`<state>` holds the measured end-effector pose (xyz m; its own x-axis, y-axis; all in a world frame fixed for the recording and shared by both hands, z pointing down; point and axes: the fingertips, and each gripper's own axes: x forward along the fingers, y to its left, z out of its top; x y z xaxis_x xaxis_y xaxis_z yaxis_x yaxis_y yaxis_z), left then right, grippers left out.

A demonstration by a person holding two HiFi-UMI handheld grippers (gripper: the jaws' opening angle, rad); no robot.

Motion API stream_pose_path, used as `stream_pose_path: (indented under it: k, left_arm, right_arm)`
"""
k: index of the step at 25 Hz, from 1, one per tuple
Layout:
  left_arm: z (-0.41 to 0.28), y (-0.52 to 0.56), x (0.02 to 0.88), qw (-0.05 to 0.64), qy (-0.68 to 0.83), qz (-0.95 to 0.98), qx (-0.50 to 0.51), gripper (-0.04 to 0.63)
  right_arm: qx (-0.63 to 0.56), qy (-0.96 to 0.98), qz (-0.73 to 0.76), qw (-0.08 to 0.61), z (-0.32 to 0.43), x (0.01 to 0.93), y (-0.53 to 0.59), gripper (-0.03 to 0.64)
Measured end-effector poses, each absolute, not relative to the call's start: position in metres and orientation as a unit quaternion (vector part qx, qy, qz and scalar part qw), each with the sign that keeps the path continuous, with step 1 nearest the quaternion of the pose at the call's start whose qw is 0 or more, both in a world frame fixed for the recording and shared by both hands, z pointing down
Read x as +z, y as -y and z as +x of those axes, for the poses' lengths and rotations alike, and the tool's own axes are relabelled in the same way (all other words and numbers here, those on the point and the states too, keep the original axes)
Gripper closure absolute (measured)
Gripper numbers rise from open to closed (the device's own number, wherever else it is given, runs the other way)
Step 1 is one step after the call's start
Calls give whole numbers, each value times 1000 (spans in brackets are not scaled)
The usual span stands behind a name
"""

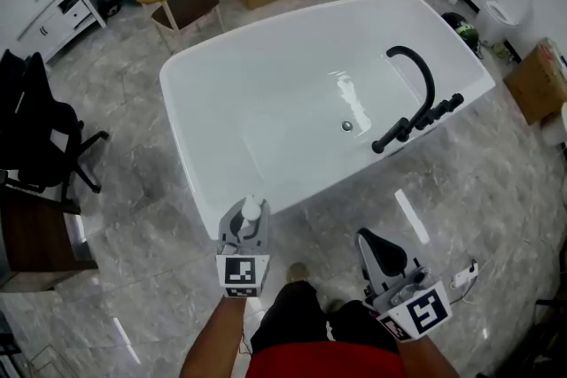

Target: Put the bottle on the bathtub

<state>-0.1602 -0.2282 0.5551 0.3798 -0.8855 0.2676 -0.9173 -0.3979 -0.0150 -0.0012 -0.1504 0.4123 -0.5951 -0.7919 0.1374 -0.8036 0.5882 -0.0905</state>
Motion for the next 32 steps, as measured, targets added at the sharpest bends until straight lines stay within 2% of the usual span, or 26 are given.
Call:
stream_pose_path:
  k: [11, 14, 23, 29, 32]
  left_arm:
    - [-157, 262, 604, 89, 548, 822, 124, 505]
    - [-160, 265, 620, 74, 552, 822, 121, 505]
    - [-156, 262, 612, 79, 562, 816, 112, 501]
    - [-155, 254, 618, 89, 565, 812, 115, 379]
    - [-157, 248, 614, 89, 569, 808, 124, 356]
  right_arm:
    - [92, 884, 453, 69, 4, 438, 169, 612]
    - [92, 883, 454, 73, 6, 440, 170, 612]
    - [97, 886, 447, 75, 10, 444, 170, 612]
    - [101, 892, 434, 73, 10, 446, 168, 612]
    - [103, 895, 429, 73, 13, 449, 166, 612]
